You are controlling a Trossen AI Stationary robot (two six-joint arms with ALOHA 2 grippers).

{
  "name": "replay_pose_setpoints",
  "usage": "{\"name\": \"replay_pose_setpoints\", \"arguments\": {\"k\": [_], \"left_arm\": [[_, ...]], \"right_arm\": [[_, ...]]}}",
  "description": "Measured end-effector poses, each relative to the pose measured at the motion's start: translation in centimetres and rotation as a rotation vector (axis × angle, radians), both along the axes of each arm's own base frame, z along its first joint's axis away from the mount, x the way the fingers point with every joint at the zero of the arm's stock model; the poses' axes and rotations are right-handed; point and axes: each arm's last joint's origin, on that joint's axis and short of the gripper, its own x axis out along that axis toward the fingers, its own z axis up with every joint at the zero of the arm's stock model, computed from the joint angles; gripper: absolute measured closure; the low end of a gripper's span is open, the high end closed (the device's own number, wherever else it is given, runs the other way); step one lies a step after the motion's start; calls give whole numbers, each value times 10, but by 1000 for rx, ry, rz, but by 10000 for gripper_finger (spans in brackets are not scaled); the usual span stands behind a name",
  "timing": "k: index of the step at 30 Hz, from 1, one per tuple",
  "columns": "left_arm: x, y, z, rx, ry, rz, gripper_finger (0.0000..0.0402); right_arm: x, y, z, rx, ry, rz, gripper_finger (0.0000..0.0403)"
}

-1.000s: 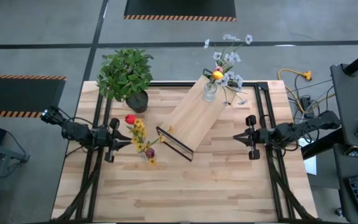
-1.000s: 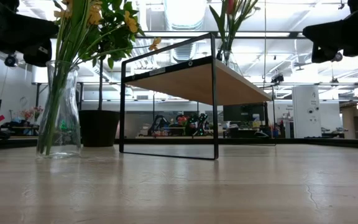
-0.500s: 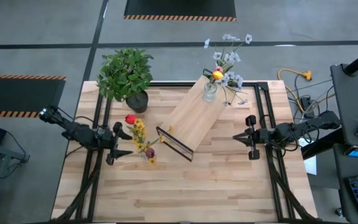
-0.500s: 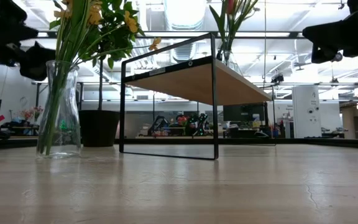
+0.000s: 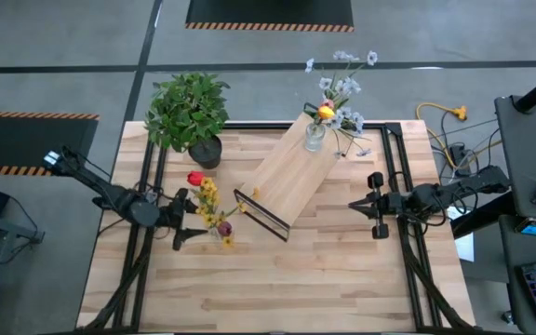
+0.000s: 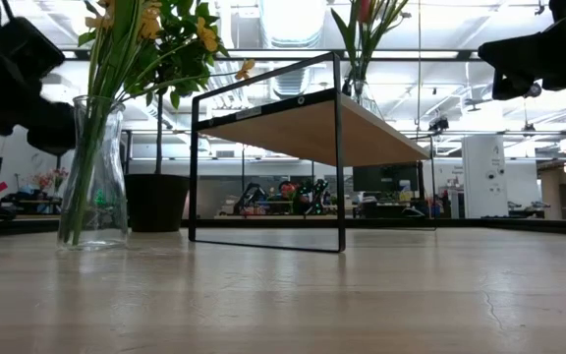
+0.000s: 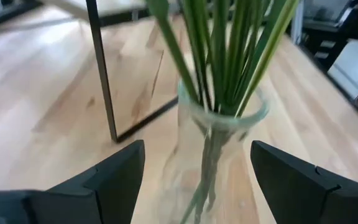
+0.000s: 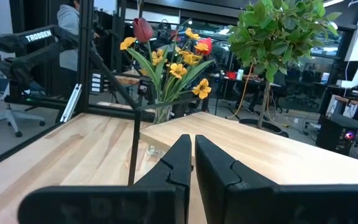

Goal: Pick and place flowers into a vace then onto a shelf
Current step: Put the flower vase on the shelf

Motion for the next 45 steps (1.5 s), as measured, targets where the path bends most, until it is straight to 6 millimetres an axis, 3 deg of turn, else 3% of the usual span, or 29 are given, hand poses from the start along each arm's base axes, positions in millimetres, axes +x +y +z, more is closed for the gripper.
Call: {"name": "replay_pose_setpoints", "arguments": {"k": [16,29,33,39,45], "left_arm": [[27,-16,-9,36,-21,-21,130],[32,-16,-6,92,-82,37,133],[32,-16,-6,93,-82,40,162],[32,-16,-6,92,-82,39,241],[35,-17,4,13,-152,80,245]], "right_arm": [[0,0,-2,-15,21,-1,390],[0,0,-2,-15,21,-1,390],[0,0,-2,-15,21,-1,390],[0,0,-2,-15,21,-1,390],[0,0,-2,-15,21,-1,390]]}}
